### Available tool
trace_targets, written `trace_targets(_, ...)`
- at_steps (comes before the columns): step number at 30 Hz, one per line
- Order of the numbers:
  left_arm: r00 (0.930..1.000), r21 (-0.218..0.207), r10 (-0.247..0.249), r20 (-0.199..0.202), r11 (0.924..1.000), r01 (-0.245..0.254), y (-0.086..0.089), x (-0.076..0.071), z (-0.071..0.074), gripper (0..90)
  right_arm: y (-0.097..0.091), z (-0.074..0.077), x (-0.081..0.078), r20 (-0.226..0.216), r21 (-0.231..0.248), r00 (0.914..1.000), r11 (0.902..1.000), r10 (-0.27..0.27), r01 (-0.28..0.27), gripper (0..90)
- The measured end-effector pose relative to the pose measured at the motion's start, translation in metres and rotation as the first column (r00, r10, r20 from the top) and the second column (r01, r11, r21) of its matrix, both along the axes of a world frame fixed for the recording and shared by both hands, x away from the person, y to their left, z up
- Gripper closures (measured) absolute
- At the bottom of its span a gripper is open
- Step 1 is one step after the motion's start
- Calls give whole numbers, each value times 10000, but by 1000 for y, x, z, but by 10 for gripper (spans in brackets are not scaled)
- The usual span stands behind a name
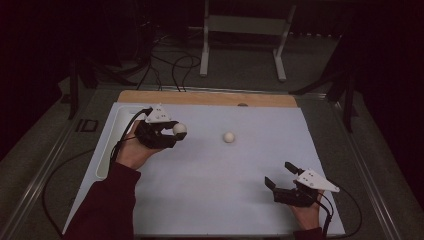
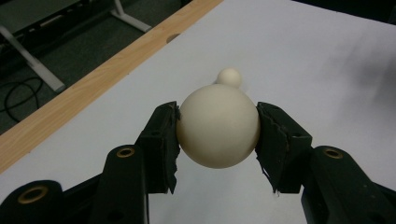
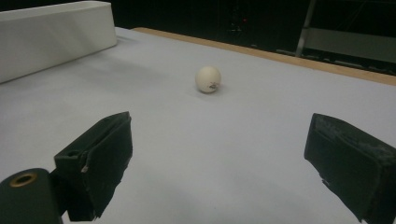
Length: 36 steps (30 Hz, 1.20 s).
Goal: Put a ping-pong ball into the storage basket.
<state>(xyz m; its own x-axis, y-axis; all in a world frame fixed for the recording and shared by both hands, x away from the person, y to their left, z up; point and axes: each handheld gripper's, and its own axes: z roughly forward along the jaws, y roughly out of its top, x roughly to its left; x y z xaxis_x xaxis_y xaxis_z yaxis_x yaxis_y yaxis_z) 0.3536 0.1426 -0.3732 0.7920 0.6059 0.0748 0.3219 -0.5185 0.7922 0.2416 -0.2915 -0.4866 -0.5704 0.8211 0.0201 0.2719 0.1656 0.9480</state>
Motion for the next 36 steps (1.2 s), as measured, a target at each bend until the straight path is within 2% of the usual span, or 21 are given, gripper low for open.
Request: trace_targets(36, 9996, -42, 222, 160, 9997, -221, 16, -3, 4, 510, 0, 0, 0, 27, -9, 10000, 10000, -11, 11, 76)
